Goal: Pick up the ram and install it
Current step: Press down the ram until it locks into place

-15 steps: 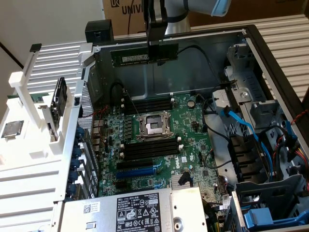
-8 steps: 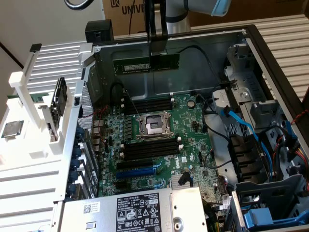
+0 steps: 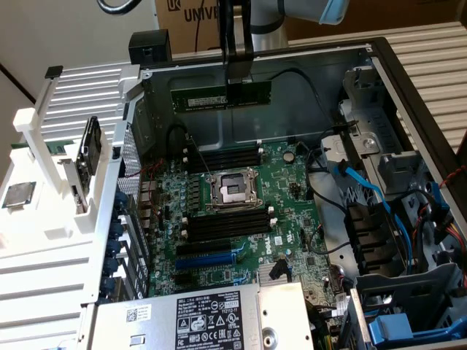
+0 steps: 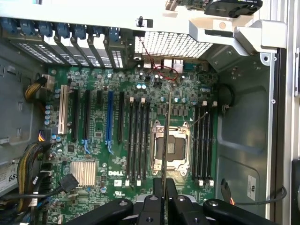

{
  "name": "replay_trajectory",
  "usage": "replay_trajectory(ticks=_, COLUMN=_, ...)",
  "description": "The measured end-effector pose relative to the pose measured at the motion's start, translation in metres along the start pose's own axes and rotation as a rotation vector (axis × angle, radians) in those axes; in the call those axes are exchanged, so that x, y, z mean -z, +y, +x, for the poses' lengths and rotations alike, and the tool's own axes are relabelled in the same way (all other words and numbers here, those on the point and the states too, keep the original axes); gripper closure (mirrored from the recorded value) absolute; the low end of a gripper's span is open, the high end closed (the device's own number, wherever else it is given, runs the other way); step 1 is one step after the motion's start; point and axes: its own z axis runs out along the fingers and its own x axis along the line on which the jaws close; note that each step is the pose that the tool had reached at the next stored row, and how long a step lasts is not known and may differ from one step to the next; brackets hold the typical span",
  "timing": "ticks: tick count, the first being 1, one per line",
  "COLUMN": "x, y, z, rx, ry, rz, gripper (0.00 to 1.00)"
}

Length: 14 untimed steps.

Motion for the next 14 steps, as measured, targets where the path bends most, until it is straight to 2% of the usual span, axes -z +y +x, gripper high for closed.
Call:
replay_trajectory(ticks=11, x=0.0, y=0.0, z=0.0, rx=0.0, ry=0.0, rz=-0.0001, gripper=0.86)
replay_trajectory(ticks=13, x=-0.0003, y=-0.0001, z=0.0, rx=0.0, ry=0.001, rz=0.0, gripper=0.86)
replay_trajectory(ticks=14, x=-0.0008, y=-0.0001, z=0.0001, rx=0.0, ry=0.0035, rz=0.0002, gripper=0.86)
